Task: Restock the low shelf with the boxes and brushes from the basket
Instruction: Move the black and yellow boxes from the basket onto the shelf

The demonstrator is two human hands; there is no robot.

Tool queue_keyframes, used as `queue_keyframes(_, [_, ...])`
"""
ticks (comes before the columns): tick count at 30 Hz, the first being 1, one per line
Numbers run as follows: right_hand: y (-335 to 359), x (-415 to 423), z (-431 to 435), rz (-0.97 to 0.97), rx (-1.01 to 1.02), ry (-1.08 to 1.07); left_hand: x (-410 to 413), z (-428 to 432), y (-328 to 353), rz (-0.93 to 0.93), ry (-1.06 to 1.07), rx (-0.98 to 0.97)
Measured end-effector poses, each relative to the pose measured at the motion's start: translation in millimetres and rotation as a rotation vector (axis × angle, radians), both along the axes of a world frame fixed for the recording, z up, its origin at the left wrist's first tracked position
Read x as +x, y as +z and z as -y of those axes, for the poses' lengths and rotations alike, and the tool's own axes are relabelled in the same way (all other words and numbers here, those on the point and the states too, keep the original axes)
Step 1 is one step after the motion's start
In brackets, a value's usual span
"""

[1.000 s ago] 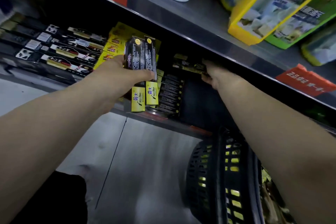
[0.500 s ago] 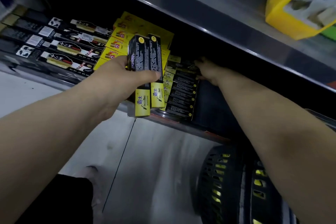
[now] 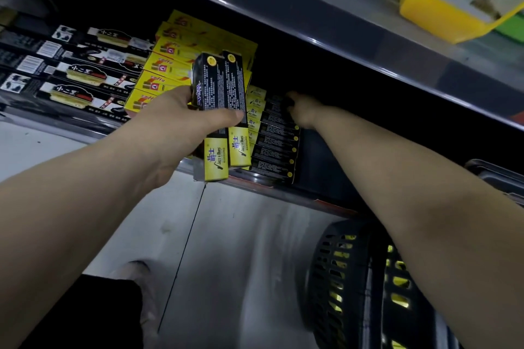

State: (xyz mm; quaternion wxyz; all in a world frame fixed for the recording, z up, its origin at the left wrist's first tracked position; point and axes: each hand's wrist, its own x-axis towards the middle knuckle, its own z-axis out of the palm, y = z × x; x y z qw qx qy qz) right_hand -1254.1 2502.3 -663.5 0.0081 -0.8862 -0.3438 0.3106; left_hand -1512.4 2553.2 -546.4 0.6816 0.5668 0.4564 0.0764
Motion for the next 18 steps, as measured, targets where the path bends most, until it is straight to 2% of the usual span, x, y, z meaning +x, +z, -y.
queue_keyframes(7, [7.0, -4.4, 4.0, 0.010, -0.110, 0.062, 1.5, 1.3, 0.8, -0.007, -0.002, 0.005])
queue_keyframes(10, [40.0, -14.3, -0.9, 0.104, -0.140, 0.101, 3.4, 4.0, 1.9, -0.005, 0.014, 0.012])
queue_keyframes(12, [76.4, -30.4, -4.1, 0.050, -0.070, 0.118, 4.0, 6.4, 3.9, -0.004, 0.032, -0.003])
queue_keyframes(13, [93.8, -41.7, -2.3, -0.082, 0.029, 0.046, 4.3, 7.6, 5.6, 0.004, 0.041, -0.024])
queue_keyframes(14, [109.8, -55.9, 2.3, -0.309, 0.151, -0.095, 4.6, 8.8, 7.4, 0.018, 0.047, -0.056])
queue_keyframes(16, [135.9, -81.1, 16.1, -0.872, 0.361, -0.328, 5.4, 11.0, 10.9, 0.042, 0.041, -0.118])
queue_keyframes(17, [143.2, -90.2, 23.5, -1.050, 0.425, -0.370, 5.8, 12.5, 12.7, 0.056, 0.026, -0.146])
queue_keyframes(18, [148.7, -98.1, 31.2, -1.127, 0.466, -0.353, 5.7, 13.8, 14.6, 0.072, 0.006, -0.173])
